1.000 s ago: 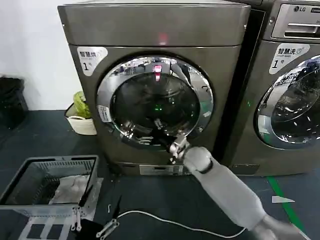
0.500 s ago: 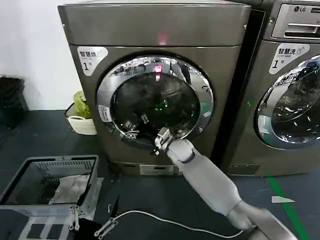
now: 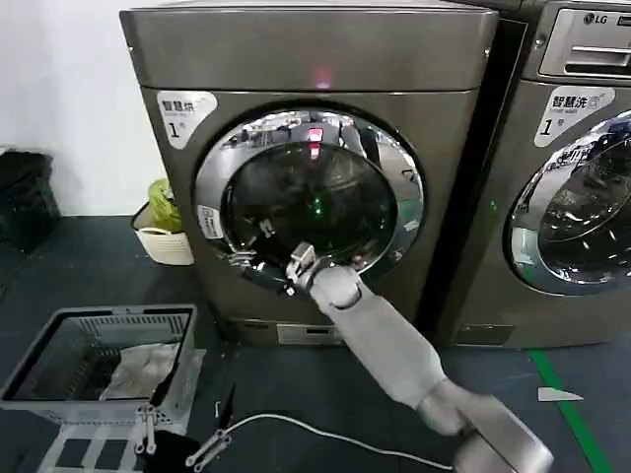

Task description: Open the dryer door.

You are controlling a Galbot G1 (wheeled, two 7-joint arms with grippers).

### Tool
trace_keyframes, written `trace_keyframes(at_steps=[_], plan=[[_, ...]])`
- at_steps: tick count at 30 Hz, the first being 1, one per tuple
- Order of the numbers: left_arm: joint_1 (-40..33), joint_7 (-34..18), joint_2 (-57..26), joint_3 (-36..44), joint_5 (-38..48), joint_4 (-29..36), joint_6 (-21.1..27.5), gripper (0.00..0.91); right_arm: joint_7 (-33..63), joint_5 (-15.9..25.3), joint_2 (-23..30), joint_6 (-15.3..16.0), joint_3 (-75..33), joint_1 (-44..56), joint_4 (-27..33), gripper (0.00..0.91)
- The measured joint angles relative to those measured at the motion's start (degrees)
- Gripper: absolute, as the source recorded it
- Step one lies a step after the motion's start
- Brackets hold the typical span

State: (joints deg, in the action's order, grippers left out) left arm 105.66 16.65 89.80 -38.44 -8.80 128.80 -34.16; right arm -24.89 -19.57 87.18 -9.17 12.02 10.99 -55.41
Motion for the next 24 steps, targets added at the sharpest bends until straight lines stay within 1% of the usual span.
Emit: trace_keyframes(at_steps=[7,11,16,21,24], plan=[[0.4,0.0,0.0,-0.1,0.0,0.3,0.0,0.907,-3.6,-0.7,2.1,-3.0,0.1,-1.9,4.3,0.907],[0.5,0.0,0.1,-0.2,0.0,0.5,0.0,0.907,-7.1,-2.4,2.4,-4.7,0.8,-2.9,6.1,0.907],[0.5,0.0,0.2,-0.2,0.0,0.5,0.0,0.907,-12.2,-5.6,1.5,-6.5,2.2,-3.5,6.3,0.907],[0.5,0.0,0.2,-0.2,0.0,0.4,0.0,0.907,-16.5,-8.5,0.4,-7.0,3.8,-3.9,5.7,0.907],[0.4,0.0,0.2,-0.1,0.0,0.3,0.0,0.907,-19.2,-8.7,-0.4,-7.6,4.4,-3.9,5.0,0.907]])
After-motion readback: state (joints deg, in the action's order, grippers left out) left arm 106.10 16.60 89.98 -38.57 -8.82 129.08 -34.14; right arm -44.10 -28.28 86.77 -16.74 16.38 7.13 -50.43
